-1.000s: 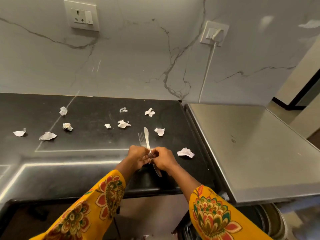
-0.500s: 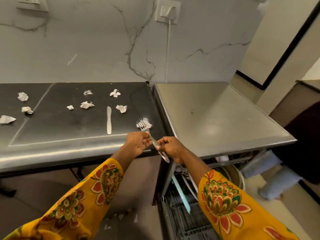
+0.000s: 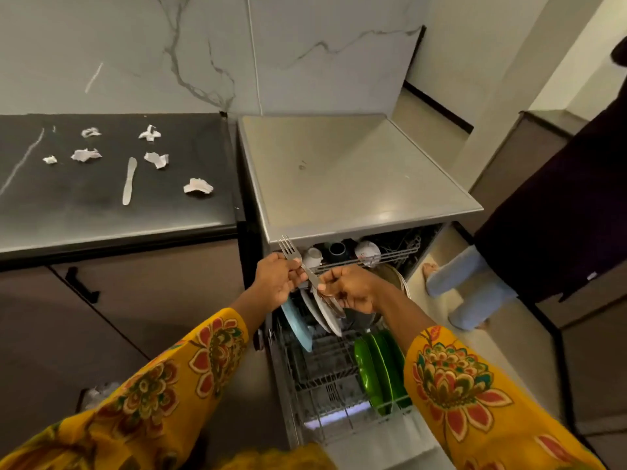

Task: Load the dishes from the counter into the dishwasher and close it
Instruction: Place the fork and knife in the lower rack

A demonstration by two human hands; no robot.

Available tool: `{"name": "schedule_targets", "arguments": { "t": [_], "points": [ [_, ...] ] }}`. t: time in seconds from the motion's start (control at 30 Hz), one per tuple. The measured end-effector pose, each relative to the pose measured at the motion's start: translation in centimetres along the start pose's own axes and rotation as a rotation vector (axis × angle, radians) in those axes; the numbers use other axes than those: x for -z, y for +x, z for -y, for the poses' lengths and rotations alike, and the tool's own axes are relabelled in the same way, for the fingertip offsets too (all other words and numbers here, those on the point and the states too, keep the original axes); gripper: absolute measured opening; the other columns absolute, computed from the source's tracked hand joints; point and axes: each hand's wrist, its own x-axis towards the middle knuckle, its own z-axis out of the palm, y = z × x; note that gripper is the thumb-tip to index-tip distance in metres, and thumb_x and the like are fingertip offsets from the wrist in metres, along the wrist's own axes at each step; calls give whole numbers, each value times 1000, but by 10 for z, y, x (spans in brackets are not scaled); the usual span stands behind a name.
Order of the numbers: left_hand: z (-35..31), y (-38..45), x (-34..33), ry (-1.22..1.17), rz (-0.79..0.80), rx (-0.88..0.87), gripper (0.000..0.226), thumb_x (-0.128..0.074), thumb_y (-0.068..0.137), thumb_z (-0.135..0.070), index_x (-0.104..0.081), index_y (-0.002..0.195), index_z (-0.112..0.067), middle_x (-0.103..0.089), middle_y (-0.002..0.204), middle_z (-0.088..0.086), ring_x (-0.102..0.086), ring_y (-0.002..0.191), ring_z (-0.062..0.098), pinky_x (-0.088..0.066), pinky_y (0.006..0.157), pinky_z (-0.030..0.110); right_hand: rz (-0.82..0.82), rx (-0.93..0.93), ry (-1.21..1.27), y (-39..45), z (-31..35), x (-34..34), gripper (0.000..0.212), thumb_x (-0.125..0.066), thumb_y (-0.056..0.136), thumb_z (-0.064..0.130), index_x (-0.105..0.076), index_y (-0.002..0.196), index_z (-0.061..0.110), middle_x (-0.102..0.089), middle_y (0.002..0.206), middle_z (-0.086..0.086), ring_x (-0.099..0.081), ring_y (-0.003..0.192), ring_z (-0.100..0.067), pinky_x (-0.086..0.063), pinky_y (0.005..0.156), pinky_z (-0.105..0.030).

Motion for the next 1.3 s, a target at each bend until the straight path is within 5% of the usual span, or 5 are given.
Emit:
{"name": "schedule_targets", "arguments": {
  "t": [0.13,0.6,0.93,1.0,1.3],
  "points": [
    [43,-15,-22,77,-14,40,23,-49,90,12,-43,80,-8,-52,74,10,-53,64,18,-55,47,24,0,-80,81,-22,-41,23,19,-56,88,-8,-57,80,9,-58,69,-2,-55,44,-1,-41,40,-14],
    [136,-6,-29,361,-148,152,29,-49,88,15,-41,104,-7,-49,86,13,-54,75,25,-54,55,30,-14,-276,152,-26,-149,38,6,-62,88,6,-61,82,6,-61,73,-10,-56,62,-15,-47,57,-23],
    [200,30,5,365,-167,355,25,-53,86,16,-46,84,-7,-55,85,13,-57,72,21,-57,53,26,-203,-381,84,7,-232,15,28,-66,87,26,-59,62,16,-55,56,-1,-45,49,-11,-37,50,-22],
    [210,42,5,368,-171,405,25,-52,87,15,-46,81,-9,-55,84,13,-56,71,20,-55,62,29,-227,-414,113,17,-249,13,28,-64,88,20,-57,61,16,-52,57,-2,-43,52,-13,-37,53,-25],
    [265,118,20,386,-318,500,8,-39,100,-7,-44,106,-6,-51,81,14,-53,60,20,-51,41,22,-386,-591,301,64,-319,12,29,-47,87,-6,-57,67,13,-53,62,-5,-44,51,-13,-36,46,-21]
  ]
}}
